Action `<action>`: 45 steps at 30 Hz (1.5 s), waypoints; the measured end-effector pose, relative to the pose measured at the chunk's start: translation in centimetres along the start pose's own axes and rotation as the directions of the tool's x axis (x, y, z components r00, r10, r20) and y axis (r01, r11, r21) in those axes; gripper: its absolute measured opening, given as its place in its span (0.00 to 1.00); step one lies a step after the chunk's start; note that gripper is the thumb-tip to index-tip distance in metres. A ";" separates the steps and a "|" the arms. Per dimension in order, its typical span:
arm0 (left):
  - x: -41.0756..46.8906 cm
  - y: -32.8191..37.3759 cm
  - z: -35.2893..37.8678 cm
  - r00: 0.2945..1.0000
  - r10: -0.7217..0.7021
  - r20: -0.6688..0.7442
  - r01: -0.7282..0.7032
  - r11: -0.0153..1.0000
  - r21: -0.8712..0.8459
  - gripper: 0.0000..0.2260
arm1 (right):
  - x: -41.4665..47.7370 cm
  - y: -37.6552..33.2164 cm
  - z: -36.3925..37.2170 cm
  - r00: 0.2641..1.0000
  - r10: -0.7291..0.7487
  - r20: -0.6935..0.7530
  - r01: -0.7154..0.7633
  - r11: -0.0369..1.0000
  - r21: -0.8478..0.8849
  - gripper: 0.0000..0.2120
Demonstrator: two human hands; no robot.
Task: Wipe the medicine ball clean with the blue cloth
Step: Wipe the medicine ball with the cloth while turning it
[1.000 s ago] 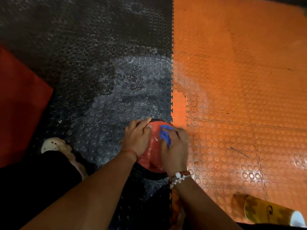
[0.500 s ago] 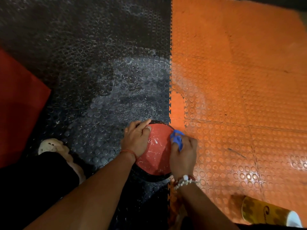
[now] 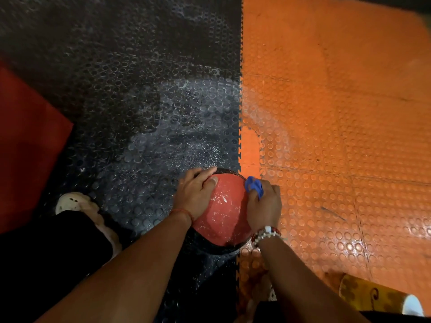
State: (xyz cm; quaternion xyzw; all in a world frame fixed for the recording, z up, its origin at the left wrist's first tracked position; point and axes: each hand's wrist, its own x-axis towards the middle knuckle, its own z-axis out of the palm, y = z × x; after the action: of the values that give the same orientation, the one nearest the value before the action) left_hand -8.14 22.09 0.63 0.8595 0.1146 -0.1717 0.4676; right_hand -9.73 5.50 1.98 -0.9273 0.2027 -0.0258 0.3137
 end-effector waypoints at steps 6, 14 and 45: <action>0.7 -0.1 0.2 1.000 -0.011 -0.016 0.011 0.999 0.031 0.16 | -5.3 -1.8 -0.3 0.983 -0.164 -0.081 0.168 0.984 0.056 0.15; 0.0 0.0 0.3 1.000 0.000 -0.021 0.001 0.999 0.052 0.16 | -0.1 -1.7 0.1 0.973 -0.229 0.009 0.229 0.973 0.006 0.13; 0.5 -1.1 0.1 0.995 -0.019 -0.097 0.010 0.996 -0.091 0.15 | -5.6 -2.5 0.2 0.983 -0.177 -0.038 0.180 0.977 0.112 0.18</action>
State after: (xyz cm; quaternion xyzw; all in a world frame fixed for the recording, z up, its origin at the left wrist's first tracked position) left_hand -8.07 22.61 -0.47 0.8441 0.1510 -0.1275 0.4985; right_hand -13.93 9.62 3.71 -0.9217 0.1209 -0.0783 0.3601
